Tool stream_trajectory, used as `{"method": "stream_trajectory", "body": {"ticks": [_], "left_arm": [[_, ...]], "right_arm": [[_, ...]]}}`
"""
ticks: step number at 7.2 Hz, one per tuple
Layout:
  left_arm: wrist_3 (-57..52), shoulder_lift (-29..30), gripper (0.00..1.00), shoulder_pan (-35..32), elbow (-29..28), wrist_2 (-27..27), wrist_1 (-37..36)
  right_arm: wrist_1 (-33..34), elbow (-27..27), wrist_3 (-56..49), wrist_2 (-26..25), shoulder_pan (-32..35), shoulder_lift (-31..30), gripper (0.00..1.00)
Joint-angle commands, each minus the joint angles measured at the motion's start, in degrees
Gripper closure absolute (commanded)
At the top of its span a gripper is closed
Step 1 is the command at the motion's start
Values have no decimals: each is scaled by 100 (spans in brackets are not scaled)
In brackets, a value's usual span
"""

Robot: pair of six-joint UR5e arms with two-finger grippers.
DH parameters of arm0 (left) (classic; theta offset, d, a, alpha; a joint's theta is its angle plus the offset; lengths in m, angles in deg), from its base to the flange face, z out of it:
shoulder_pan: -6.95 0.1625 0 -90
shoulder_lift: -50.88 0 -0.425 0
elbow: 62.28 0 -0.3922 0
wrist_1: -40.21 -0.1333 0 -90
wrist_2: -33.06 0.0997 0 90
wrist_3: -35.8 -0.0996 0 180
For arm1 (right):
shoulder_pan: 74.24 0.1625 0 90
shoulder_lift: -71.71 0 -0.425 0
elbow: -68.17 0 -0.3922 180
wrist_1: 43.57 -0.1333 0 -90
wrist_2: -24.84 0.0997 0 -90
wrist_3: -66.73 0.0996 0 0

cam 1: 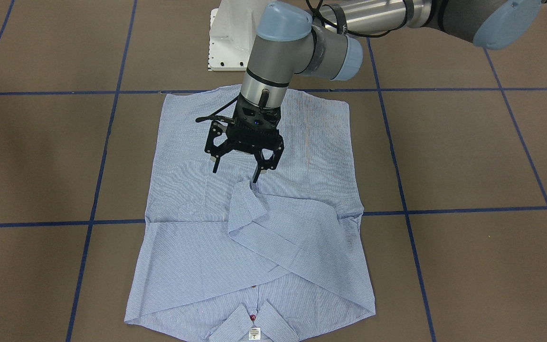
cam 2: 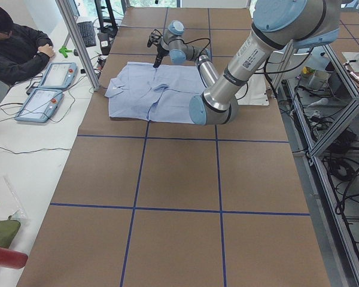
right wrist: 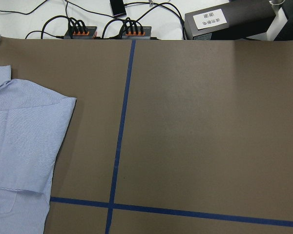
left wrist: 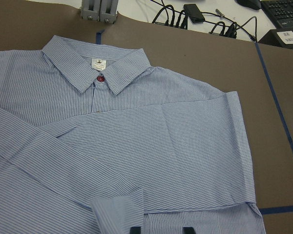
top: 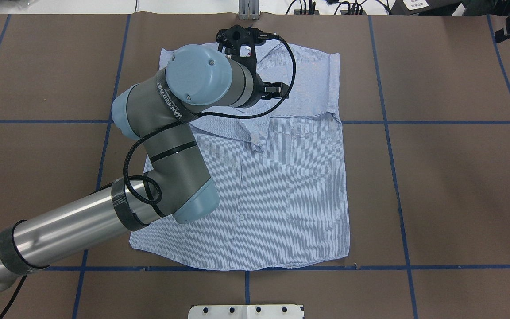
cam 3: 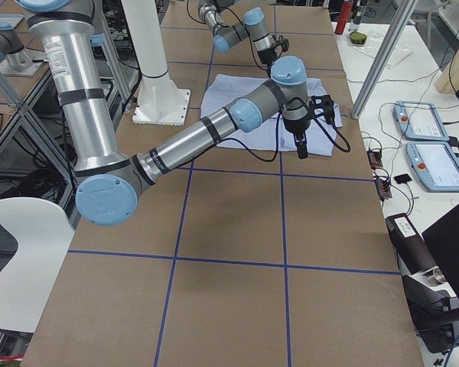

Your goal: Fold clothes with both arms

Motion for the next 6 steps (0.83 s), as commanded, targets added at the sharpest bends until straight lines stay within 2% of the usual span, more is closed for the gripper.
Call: {"method": "stream_trajectory", "body": {"ticks": [1, 2, 3, 4, 5, 6], "left_arm": [[-361, -581, 0, -15, 799, -391, 29], [-415, -994, 0, -32, 1344, -846, 73], [-415, -1268, 0, -58, 1811, -1068, 47], [-424, -1854, 0, -76, 2320, -1044, 21], [-433, -2373, 0, -94, 2726, -1035, 12], [-441, -2665, 0, -146, 2947, -1035, 3]], "right_arm": [[-8, 164, 491, -9, -3, -2, 0], [-8, 357, 790, -1, -108, -28, 0], [-17, 620, 1141, -27, -605, -90, 0], [-25, 970, 1806, -149, -906, -90, 0], [-25, 1357, 2517, -463, -1422, -238, 0], [-25, 1839, 3186, -1180, -2149, -457, 0]]}}
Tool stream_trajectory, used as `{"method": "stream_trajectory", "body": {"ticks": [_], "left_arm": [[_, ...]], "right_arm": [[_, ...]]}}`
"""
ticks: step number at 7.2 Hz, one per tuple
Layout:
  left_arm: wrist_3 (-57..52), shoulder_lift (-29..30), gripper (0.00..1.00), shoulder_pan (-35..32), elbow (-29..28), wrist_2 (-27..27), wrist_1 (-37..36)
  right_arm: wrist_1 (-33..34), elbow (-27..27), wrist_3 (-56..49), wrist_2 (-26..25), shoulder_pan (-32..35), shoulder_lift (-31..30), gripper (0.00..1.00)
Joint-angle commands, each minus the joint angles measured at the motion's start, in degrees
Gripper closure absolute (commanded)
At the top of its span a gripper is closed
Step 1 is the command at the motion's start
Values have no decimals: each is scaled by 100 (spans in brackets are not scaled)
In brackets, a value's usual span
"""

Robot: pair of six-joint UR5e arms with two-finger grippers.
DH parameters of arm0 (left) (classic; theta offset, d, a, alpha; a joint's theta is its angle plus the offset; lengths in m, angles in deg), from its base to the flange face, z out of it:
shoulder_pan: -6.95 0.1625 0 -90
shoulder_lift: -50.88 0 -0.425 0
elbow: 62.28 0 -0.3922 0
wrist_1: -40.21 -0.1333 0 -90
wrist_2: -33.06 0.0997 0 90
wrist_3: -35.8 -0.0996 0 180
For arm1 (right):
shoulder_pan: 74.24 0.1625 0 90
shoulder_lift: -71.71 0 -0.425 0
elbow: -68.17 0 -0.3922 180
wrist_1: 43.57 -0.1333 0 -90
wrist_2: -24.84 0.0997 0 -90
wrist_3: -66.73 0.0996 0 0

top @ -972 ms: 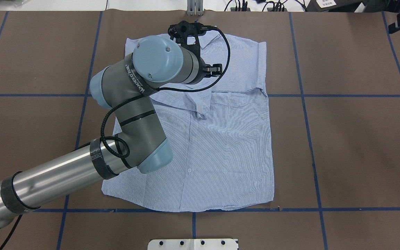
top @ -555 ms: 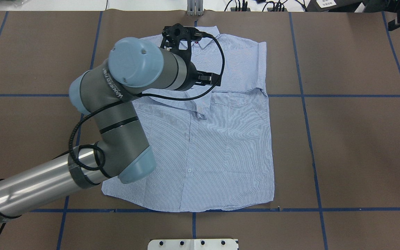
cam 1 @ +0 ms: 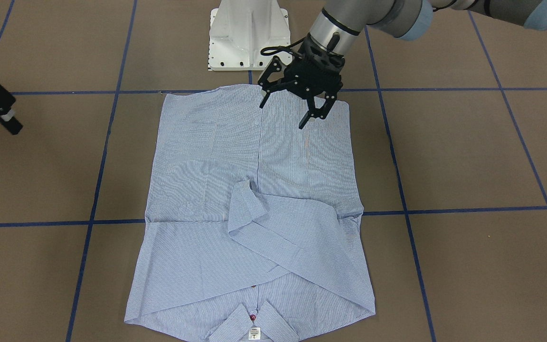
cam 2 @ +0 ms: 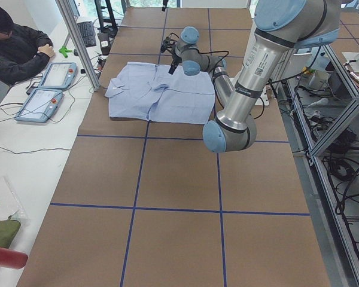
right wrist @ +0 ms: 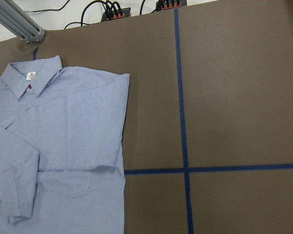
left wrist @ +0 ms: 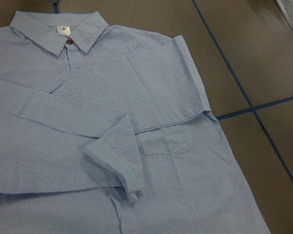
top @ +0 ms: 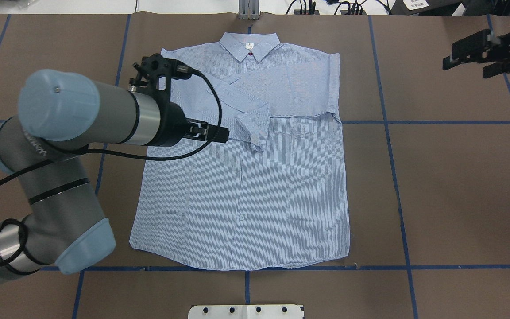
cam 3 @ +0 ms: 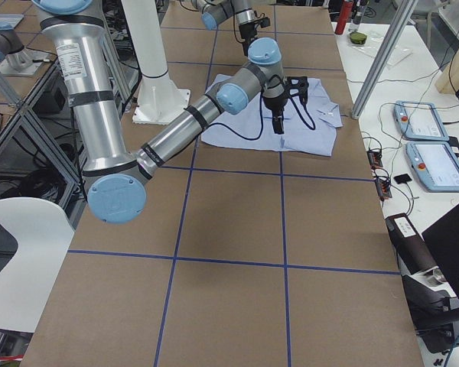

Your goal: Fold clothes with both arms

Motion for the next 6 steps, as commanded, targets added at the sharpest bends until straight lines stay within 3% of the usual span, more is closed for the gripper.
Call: {"method": "stream_trajectory", "body": {"ticks": [1, 3, 4, 5, 6], "left_arm": [[-3, -886, 0, -47, 590, 18, 5], [111, -1826, 0, 136, 994, 753, 93], [581, -2135, 0, 529, 1005, 1113, 267], [1030, -2286, 0, 1098, 970, 1691, 304], [1409, -2410, 0, 1504, 926, 1845, 304]], "right_arm": [[-2, 922, 1691, -1464, -1671, -433, 0], [-2, 1416, 2925, -3229, -3455, -969, 0], [-2, 1427, 3278, -3787, -3943, -1006, 0], [-2, 1435, 3308, -3897, -4043, -1006, 0], [-2, 1427, 3308, -3906, -4044, -1006, 0]]}}
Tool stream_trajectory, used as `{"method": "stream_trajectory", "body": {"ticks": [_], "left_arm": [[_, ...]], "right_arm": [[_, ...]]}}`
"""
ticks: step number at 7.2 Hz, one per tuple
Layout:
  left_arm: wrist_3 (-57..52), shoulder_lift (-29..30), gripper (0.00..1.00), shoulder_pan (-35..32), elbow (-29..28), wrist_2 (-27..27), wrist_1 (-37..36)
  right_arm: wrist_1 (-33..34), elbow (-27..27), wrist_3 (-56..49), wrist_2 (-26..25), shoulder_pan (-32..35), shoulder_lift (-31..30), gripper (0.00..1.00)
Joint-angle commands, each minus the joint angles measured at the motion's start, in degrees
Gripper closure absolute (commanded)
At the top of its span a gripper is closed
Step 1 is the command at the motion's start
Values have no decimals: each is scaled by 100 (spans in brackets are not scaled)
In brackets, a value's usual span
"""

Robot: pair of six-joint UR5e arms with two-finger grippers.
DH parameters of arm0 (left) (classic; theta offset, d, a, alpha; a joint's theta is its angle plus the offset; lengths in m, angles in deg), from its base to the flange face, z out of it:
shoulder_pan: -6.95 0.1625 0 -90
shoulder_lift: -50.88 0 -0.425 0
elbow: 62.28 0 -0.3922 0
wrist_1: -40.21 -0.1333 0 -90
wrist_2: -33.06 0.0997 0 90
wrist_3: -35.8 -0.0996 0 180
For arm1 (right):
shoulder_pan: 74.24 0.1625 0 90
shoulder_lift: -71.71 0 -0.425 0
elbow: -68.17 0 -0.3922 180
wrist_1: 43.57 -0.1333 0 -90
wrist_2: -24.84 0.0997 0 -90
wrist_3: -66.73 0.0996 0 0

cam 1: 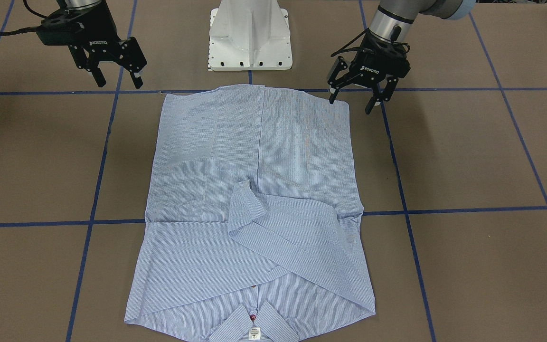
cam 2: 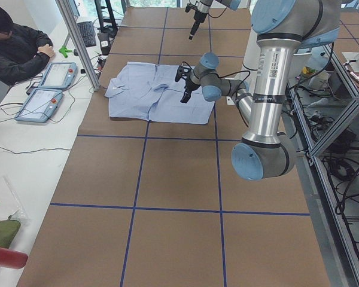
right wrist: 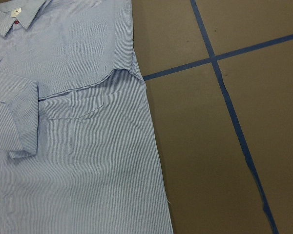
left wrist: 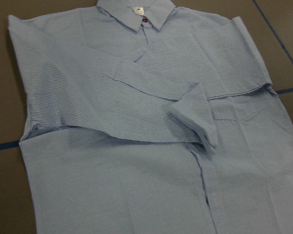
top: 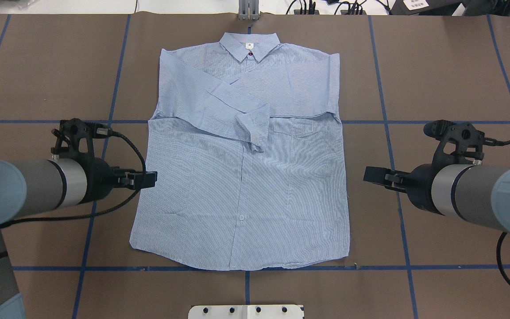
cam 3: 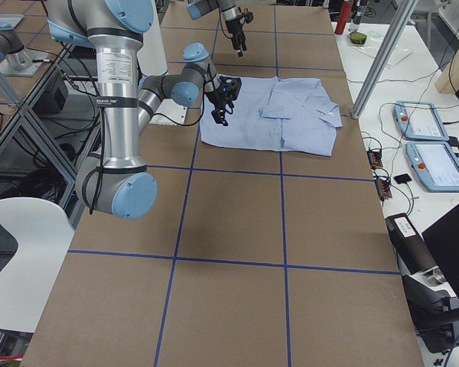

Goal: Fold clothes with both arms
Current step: 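Lower the left gripper to its nearest hem corner while the right gripper waits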

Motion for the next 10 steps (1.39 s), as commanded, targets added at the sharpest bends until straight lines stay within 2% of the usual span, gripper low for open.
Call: {"method": "stream_trajectory", "body": {"ticks": [1, 4, 8, 9, 10], "left_arm": [[603, -201, 0, 724, -163, 400, 26], [631, -193, 0, 822, -637, 462, 26], [648, -210, 0, 1015, -700, 453, 8], [770, -210, 6, 1068, -744, 444, 25], [1267, -175, 19, 1181, -832, 453, 34]], "right_arm": [[0, 8, 82, -152, -132, -9, 0], [0, 8, 82, -213, -132, 9, 0], [0, 8, 82, -257, -132, 9, 0], [0, 8, 73, -257, -132, 9, 0], [0, 8, 82, -257, -132, 18, 0]]}}
